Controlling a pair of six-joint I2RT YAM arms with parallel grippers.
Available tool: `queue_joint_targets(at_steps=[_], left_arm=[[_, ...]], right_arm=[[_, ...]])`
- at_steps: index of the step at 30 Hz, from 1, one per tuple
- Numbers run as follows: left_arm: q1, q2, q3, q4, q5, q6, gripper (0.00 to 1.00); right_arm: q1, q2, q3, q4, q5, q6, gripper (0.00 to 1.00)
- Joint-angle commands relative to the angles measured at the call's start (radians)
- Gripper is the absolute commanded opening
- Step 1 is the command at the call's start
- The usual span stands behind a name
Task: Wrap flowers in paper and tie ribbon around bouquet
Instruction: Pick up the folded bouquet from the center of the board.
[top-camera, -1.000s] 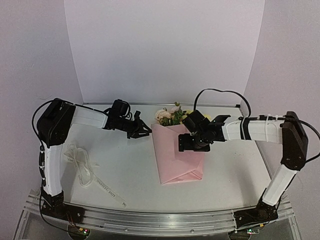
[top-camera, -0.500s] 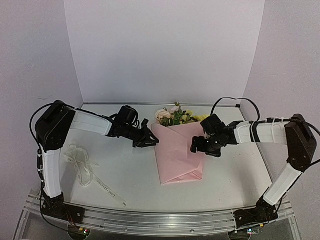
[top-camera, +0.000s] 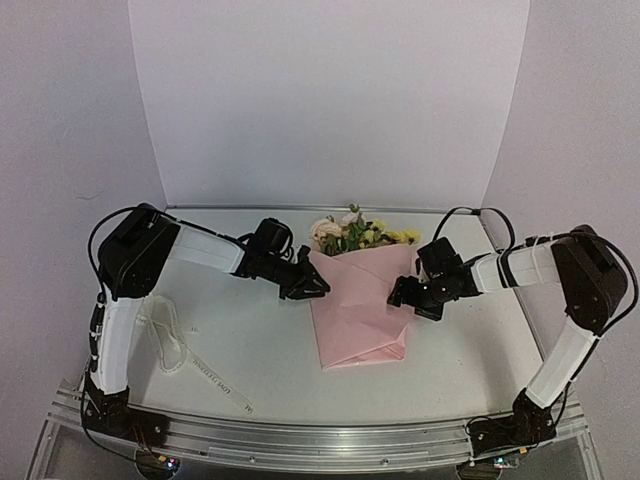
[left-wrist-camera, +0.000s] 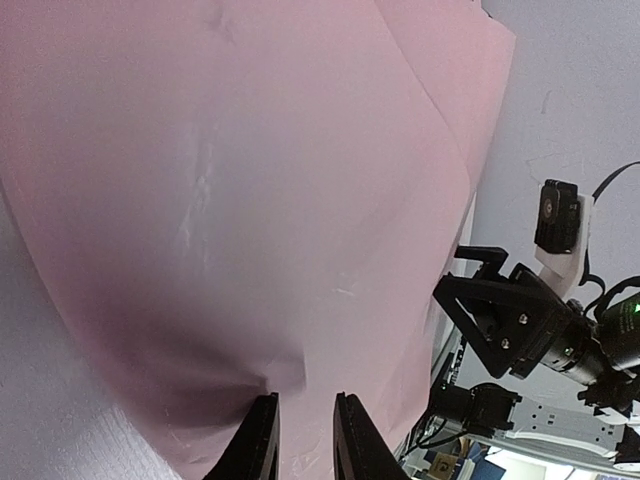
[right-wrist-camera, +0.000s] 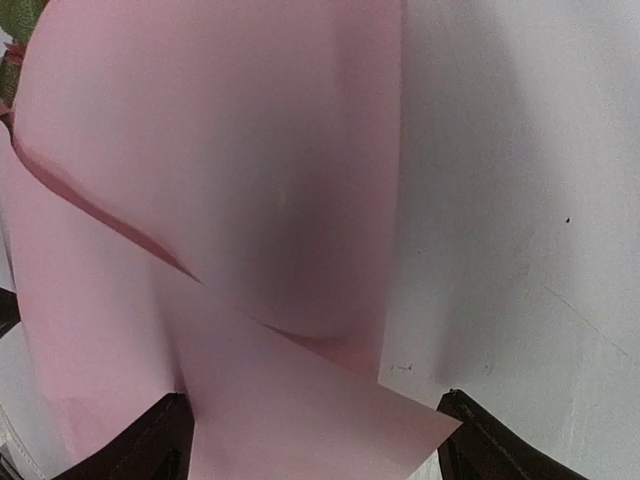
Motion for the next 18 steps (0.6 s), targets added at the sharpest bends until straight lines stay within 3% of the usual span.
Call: queue_joint_targets(at_steps=[1, 7, 18], left_arm=[[-0.004, 0.034, 0.085, -0.020, 0.016, -0.001, 0.20], [-0.004, 0.073, 0.138, -0.033, 0.013, 0.004, 0.20], [-0.004, 0.126, 0.247, -0.109, 0.007, 0.033, 0.21]], right_arm=[[-0.041, 0.039, -0.022, 0.156, -0.097, 0.022, 0.81], [-0.067, 0.068, -0.042, 0.253, -0.156, 0.064, 0.69], [-0.086, 0.091, -0.035, 0.274, -0.099, 0.098, 0.23]])
